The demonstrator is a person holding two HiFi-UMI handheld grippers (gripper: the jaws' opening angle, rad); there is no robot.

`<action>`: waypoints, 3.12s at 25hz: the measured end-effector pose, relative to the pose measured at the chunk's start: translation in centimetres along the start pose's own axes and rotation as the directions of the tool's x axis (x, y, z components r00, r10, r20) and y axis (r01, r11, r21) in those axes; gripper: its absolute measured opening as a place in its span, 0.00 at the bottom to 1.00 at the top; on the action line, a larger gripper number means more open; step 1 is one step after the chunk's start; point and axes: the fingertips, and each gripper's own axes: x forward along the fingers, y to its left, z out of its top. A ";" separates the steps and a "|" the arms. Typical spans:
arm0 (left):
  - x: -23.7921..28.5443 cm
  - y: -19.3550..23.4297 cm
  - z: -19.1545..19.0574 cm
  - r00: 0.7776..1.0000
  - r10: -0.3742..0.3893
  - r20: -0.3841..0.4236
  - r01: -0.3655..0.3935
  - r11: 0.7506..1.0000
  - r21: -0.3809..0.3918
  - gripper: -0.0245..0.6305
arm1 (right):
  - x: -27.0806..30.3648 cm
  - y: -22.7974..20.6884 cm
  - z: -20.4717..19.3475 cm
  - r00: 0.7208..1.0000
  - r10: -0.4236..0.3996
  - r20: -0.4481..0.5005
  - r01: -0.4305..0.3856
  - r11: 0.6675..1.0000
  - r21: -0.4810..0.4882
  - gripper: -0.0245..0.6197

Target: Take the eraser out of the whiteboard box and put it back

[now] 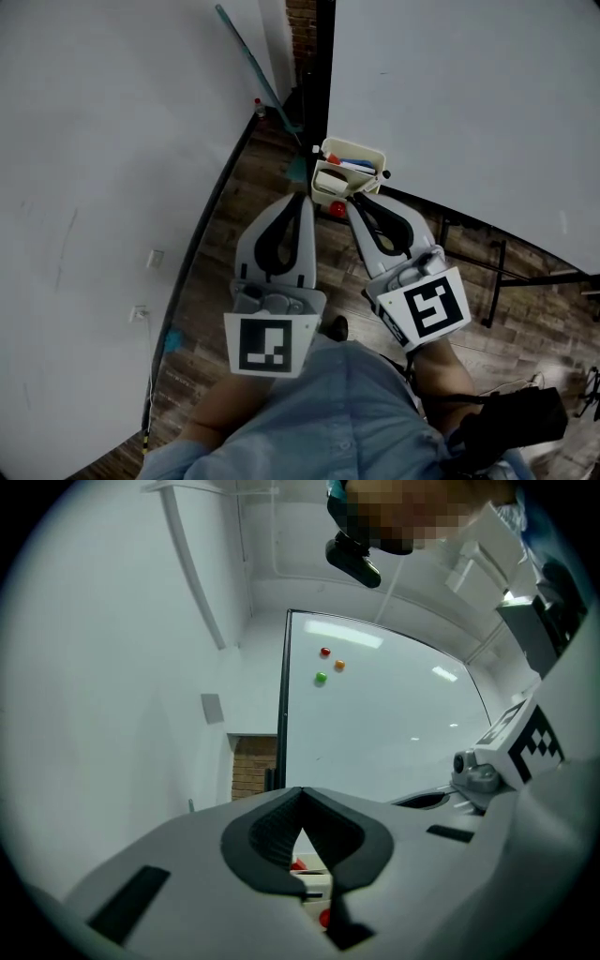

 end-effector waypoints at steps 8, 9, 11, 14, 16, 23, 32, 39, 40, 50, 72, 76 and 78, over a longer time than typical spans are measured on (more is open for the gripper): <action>2.2 2.0 -1.9 0.999 -0.023 -0.035 0.022 0.999 -0.032 0.04 | 3.3 -0.5 -2.8 0.994 0.034 -0.106 -0.035 0.999 -0.014 0.24; 2.6 2.2 -2.1 0.999 -0.025 -0.040 0.023 0.999 -0.037 0.04 | 3.8 -0.6 -3.3 0.991 0.039 -0.127 -0.042 0.999 -0.022 0.26; 3.3 2.7 -2.6 0.998 -0.028 -0.051 0.025 0.999 -0.045 0.04 | 4.7 -0.8 -4.1 0.985 0.043 -0.165 -0.051 0.998 -0.047 0.28; 4.2 3.7 -3.2 0.998 -0.028 -0.065 0.024 0.998 -0.054 0.04 | 6.0 -0.8 -5.2 0.974 0.057 -0.221 -0.074 0.995 -0.069 0.31; 4.9 4.6 -3.4 0.997 -0.023 -0.068 0.019 0.998 -0.057 0.04 | 6.6 -0.9 -5.7 0.967 0.057 -0.249 -0.076 0.995 -0.068 0.32; 6.5 5.7 -4.5 0.996 -0.036 -0.079 0.030 0.997 -0.075 0.04 | 8.0 -1.5 -8.5 0.928 0.041 -0.370 -0.087 0.990 -0.108 0.32; 7.2 6.3 -5.3 0.995 -0.045 -0.094 0.037 0.995 -0.089 0.04 | 9.0 -1.3 -10.5 0.889 -0.009 -0.457 -0.088 0.978 -0.191 0.31; 6.7 6.0 -4.8 0.996 -0.042 -0.084 0.036 0.996 -0.077 0.04 | 8.7 -1.8 -10.3 0.897 -0.005 -0.442 -0.070 0.986 -0.153 0.26; 6.6 5.9 -4.6 0.996 -0.041 -0.082 0.035 0.997 -0.075 0.04 | 8.5 -1.9 -10.0 0.901 -0.007 -0.434 -0.064 0.987 -0.149 0.26; 3.8 3.1 -2.2 0.999 -0.027 -0.045 0.026 0.999 -0.024 0.04 | 4.8 -1.8 -4.4 0.967 -0.010 -0.256 -0.025 0.990 -0.136 0.25; -2.3 -3.4 2.7 0.999 0.011 0.042 -0.014 0.997 0.073 0.04 | -4.9 -0.8 4.6 0.999 -0.011 0.040 0.017 0.987 -0.160 0.25; -2.9 -3.9 3.3 0.998 0.019 0.062 -0.025 0.994 0.107 0.04 | -5.4 -0.7 4.8 0.999 -0.005 0.053 0.014 0.987 -0.161 0.25; -3.0 -4.0 3.4 0.998 0.012 0.064 -0.017 0.996 0.093 0.04 | -5.6 -0.7 4.9 0.998 -0.006 0.056 0.015 0.987 -0.161 0.25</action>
